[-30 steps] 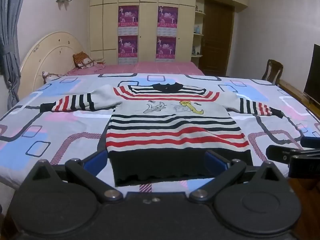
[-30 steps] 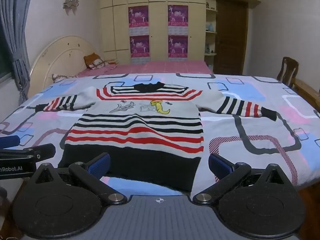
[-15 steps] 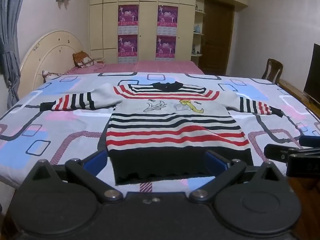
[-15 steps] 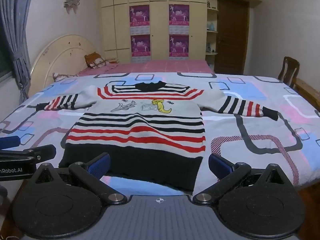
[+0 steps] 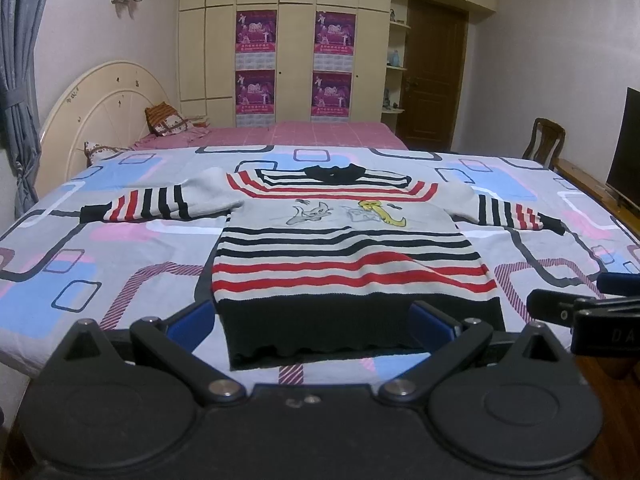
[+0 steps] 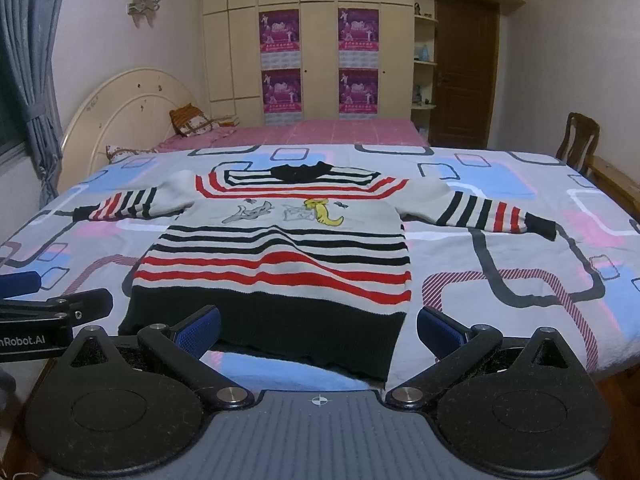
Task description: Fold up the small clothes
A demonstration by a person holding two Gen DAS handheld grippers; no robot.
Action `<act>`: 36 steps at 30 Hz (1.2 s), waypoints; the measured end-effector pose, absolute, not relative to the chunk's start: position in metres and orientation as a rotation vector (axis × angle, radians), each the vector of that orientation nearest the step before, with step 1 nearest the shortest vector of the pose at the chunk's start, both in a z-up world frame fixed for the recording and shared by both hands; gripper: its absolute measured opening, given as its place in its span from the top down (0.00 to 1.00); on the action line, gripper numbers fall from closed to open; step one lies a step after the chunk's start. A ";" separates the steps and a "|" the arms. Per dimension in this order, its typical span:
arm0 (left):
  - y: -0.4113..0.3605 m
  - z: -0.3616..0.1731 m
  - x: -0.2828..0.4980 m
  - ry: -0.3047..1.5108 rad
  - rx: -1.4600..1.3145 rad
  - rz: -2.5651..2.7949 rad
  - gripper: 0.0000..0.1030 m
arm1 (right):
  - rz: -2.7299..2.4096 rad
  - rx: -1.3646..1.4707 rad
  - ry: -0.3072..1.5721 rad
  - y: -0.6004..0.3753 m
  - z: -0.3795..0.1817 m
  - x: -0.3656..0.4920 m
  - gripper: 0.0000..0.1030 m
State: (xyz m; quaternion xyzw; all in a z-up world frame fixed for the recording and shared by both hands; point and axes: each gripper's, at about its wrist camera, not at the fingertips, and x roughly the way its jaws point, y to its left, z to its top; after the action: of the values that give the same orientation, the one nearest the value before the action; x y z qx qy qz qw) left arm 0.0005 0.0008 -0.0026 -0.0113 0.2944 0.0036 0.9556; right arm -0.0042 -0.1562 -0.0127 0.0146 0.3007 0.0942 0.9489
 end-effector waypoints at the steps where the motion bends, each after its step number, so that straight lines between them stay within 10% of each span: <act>1: 0.001 -0.003 0.000 0.598 -0.023 0.007 0.00 | 0.192 0.029 0.611 -0.156 -0.013 -0.004 0.00; 36: 0.002 0.000 -0.005 0.593 -0.025 0.011 0.00 | 0.194 0.023 0.603 -0.152 -0.005 -0.008 0.00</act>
State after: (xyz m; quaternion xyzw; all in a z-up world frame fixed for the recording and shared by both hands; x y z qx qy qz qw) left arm -0.0050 0.0024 0.0001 -0.0124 0.2923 0.0053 0.9562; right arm -0.0080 -0.1517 -0.0054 0.0115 0.2964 0.0956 0.9502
